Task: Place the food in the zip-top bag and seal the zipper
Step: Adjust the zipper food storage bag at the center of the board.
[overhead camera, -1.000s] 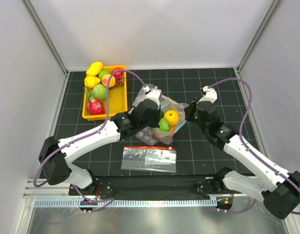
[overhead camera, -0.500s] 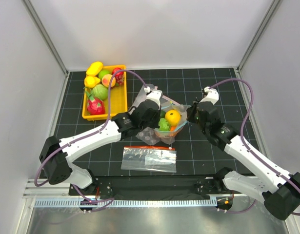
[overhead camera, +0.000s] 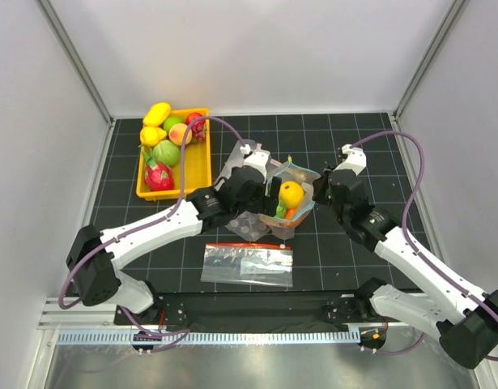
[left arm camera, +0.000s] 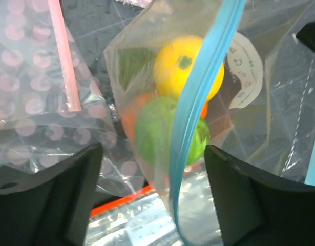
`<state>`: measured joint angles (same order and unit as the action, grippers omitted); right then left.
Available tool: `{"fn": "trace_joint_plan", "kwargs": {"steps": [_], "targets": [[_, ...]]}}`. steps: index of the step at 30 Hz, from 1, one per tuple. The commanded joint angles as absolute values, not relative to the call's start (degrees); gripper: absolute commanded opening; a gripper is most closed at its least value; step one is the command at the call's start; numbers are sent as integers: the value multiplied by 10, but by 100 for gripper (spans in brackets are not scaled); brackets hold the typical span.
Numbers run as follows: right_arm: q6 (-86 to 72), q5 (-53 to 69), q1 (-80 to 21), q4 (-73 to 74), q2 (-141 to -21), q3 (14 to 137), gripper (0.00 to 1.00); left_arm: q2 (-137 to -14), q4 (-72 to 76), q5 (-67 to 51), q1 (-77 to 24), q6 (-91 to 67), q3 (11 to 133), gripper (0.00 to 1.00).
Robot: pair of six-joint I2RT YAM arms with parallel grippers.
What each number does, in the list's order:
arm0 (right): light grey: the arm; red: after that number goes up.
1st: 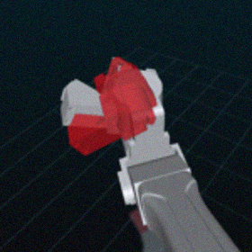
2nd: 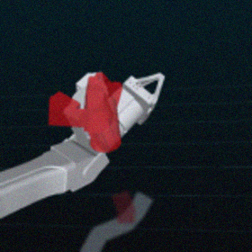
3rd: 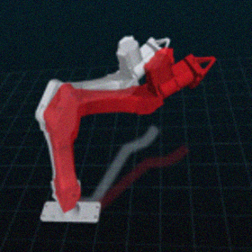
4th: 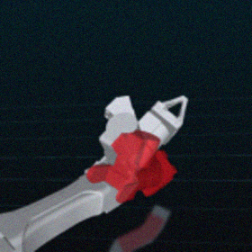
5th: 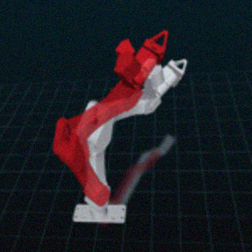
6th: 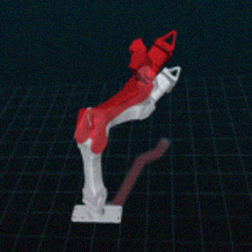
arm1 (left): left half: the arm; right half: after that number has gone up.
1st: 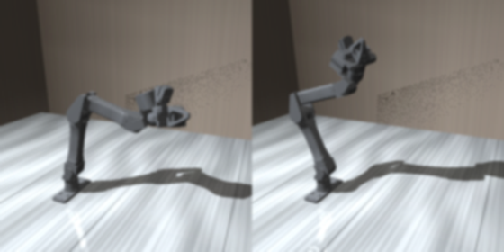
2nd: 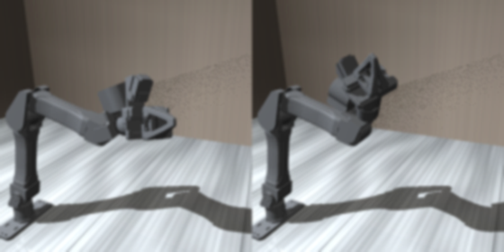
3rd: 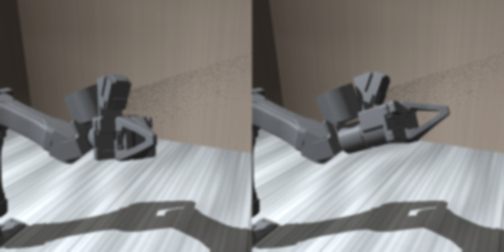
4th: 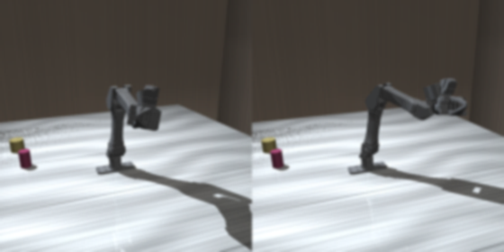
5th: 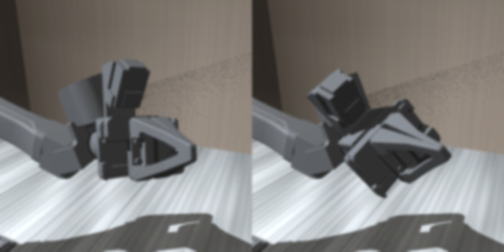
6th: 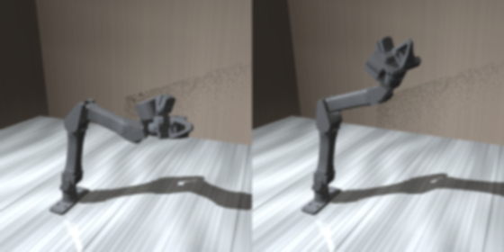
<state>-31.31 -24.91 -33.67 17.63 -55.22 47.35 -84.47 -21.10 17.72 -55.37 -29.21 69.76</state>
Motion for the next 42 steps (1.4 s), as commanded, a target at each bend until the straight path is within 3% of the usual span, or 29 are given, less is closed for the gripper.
{"fn": "trace_joint_plan", "kwargs": {"steps": [1, 3, 7, 16, 23, 42], "targets": [[-307, -271, -338, 165, -535, 494, 1, -795, -177, 171, -554, -280, 686, 91], [-307, -272, -338, 165, -537, 494, 1, -779, -170, 160, -554, -275, 677, 100], [-308, -271, -338, 163, -540, 494, 1, -734, -159, 161, -554, -267, 658, 100], [-307, -271, -338, 164, -543, 495, 1, -666, -162, 305, -525, -279, 620, 100], [-307, -268, -338, 161, -542, 494, 1, -671, -171, 214, -385, -359, 588, 100], [-305, -256, -338, 155, -548, 492, 1, -698, -105, 62, -380, -359, 570, 100]]}}
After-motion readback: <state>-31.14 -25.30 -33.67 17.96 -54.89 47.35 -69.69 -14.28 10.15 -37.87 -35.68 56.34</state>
